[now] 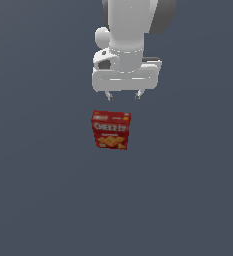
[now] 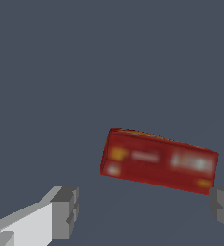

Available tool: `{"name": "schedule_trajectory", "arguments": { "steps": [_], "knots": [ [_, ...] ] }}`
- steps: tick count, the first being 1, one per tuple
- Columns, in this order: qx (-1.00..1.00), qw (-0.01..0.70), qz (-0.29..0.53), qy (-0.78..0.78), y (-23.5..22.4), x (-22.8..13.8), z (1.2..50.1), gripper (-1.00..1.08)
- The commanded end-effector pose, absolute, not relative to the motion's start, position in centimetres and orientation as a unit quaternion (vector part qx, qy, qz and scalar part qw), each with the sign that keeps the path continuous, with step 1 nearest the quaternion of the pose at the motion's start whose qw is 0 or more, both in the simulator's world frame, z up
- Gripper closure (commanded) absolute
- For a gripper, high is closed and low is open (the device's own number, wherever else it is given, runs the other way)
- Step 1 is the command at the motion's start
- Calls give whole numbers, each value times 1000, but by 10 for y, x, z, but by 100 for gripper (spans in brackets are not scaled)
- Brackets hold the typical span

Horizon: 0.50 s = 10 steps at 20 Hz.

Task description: Pick up the object and move it to a goal position.

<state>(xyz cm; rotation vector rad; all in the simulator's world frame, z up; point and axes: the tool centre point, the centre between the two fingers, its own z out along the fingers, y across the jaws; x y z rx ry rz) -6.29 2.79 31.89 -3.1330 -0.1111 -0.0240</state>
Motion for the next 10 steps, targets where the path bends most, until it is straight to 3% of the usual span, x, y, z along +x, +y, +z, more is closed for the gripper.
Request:
{"name": "schedule_trajectory", "arguments": {
  "steps": [1, 10],
  "knots": [
    [-999, 3, -8, -35, 28, -63, 319, -92],
    [-999, 12, -18, -33, 36, -58, 328, -92]
  ]
}}
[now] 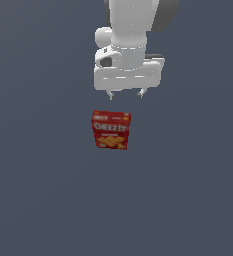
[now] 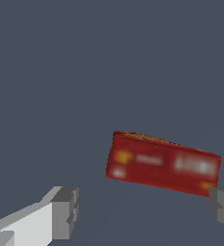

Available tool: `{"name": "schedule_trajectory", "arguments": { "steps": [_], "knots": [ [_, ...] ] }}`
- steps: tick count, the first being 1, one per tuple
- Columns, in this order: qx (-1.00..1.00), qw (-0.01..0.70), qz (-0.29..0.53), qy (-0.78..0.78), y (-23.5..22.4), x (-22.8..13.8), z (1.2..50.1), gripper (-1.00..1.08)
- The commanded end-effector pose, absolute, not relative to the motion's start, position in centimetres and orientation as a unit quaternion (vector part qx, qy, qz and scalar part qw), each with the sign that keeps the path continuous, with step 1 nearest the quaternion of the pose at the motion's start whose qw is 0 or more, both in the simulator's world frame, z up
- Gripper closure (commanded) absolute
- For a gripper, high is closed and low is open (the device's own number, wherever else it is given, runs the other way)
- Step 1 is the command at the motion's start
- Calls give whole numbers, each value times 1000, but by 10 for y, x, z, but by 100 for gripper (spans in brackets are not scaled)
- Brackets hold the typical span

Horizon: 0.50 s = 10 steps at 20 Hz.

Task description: Pick up the object and move it to a goal position.

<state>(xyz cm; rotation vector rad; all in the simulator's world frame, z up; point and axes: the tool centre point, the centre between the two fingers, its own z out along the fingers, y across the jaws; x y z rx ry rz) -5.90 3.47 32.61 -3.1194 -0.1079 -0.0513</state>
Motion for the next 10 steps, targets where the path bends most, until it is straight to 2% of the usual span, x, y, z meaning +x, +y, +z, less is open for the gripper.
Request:
{"name": "schedule_trajectory", "arguments": {
  "steps": [1, 10],
  "knots": [
    [-999, 12, -19, -32, 37, -58, 329, -92],
    [-999, 11, -18, -44, 36, -58, 327, -92]
  ]
}}
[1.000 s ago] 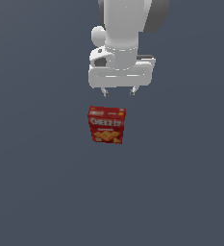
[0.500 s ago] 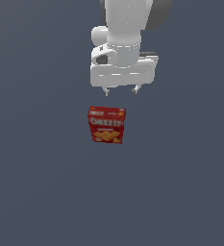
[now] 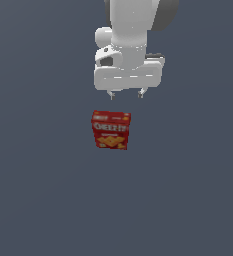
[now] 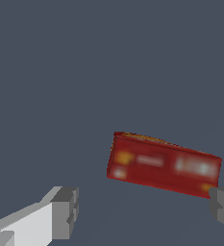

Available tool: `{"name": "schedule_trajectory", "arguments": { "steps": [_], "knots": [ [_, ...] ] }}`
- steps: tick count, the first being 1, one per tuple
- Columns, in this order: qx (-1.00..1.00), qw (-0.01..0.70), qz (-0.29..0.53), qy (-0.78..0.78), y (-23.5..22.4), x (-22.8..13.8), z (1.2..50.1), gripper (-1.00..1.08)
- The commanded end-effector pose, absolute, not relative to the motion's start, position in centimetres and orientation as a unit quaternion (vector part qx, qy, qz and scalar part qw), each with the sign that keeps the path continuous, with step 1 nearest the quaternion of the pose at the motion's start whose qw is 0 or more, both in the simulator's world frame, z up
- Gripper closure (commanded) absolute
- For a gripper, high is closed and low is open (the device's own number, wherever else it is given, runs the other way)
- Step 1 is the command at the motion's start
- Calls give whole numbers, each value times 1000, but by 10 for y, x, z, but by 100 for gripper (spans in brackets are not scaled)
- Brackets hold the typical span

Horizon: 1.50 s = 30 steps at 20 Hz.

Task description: Pick up the object and move it to a goal position.

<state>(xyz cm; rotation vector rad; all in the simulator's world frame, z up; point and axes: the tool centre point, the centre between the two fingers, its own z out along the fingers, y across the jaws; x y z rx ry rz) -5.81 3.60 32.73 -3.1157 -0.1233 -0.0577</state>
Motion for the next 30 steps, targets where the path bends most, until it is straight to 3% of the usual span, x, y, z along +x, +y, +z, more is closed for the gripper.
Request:
{"name": "schedule_trajectory", "arguments": {
  "steps": [1, 30],
  "knots": [
    [-999, 11, -18, -48, 35, -58, 326, -92],
    [-941, 3, -12, -337, 11, -59, 289, -92]
  ]
}}
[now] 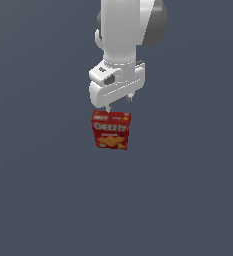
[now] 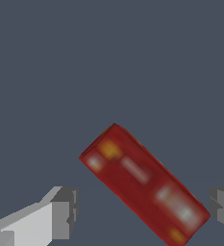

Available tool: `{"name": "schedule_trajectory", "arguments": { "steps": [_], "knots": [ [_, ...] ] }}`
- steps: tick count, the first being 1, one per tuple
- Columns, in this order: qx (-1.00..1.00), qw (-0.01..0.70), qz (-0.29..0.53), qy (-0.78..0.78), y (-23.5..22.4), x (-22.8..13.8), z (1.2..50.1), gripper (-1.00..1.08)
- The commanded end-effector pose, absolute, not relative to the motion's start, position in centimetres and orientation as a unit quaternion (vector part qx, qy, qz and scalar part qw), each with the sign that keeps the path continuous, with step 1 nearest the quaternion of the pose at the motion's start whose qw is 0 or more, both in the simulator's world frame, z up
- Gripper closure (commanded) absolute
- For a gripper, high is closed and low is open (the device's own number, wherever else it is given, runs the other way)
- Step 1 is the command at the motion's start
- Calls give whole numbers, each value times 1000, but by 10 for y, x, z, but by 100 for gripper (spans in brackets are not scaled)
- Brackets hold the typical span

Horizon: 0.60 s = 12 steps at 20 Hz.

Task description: Pick up the object and move it to a goal position.

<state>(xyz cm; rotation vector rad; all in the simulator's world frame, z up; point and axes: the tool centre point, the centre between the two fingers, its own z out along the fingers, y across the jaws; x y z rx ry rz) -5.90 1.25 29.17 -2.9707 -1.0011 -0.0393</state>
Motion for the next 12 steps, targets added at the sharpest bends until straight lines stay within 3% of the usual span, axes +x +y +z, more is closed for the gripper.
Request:
{"name": "schedule_trajectory", "arguments": {
  "steps": [1, 12],
  "knots": [
    [-937, 3, -12, -348, 10, -59, 288, -92],
    [-883, 1, -8, -469, -1, -61, 272, -92]
  ]
}}
